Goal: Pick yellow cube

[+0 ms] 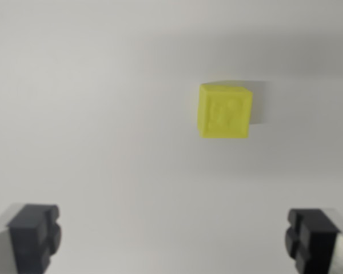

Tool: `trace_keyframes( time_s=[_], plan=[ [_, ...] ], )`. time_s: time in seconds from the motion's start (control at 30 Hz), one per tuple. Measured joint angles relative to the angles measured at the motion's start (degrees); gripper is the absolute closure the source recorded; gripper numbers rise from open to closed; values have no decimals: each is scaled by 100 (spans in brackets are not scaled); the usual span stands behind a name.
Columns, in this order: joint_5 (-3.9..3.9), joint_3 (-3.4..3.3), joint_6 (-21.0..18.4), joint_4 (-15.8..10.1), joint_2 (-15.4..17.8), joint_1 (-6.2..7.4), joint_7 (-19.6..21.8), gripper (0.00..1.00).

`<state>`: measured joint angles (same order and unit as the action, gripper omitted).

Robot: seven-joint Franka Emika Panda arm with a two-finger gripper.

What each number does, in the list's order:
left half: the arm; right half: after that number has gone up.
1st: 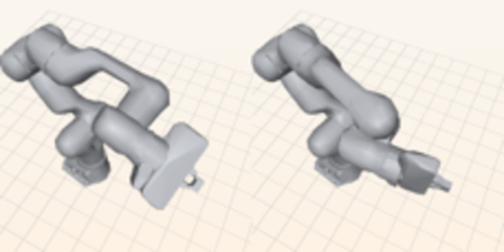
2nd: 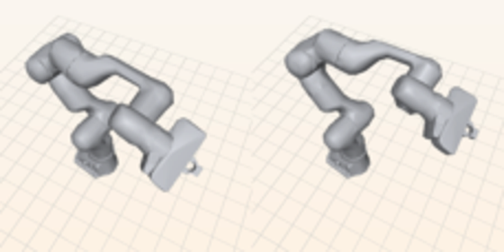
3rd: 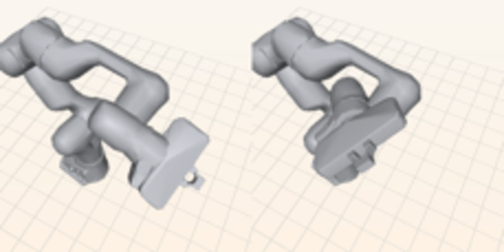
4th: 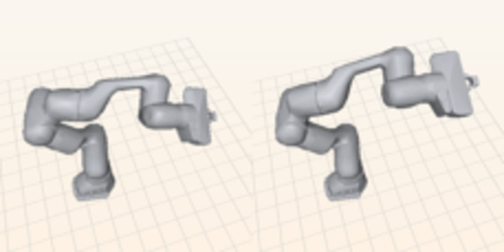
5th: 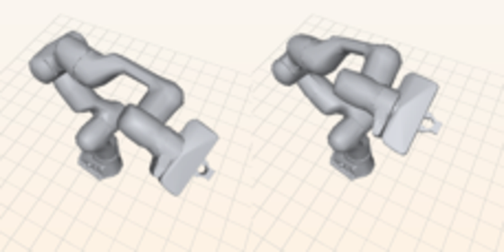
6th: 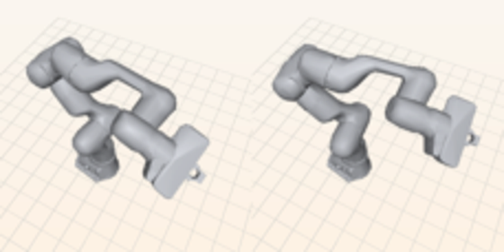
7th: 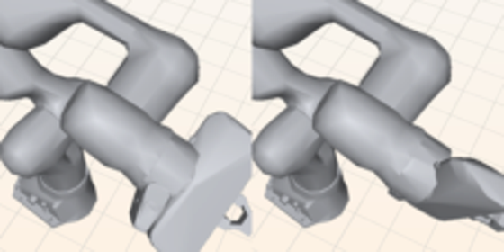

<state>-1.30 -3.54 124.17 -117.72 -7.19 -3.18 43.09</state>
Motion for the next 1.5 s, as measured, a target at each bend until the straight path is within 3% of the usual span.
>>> trace_keyframes(
  time_s=[1.5],
  plan=[
    [170, 0, 1539, -533, -969, -333, -524, 0]
  ],
)
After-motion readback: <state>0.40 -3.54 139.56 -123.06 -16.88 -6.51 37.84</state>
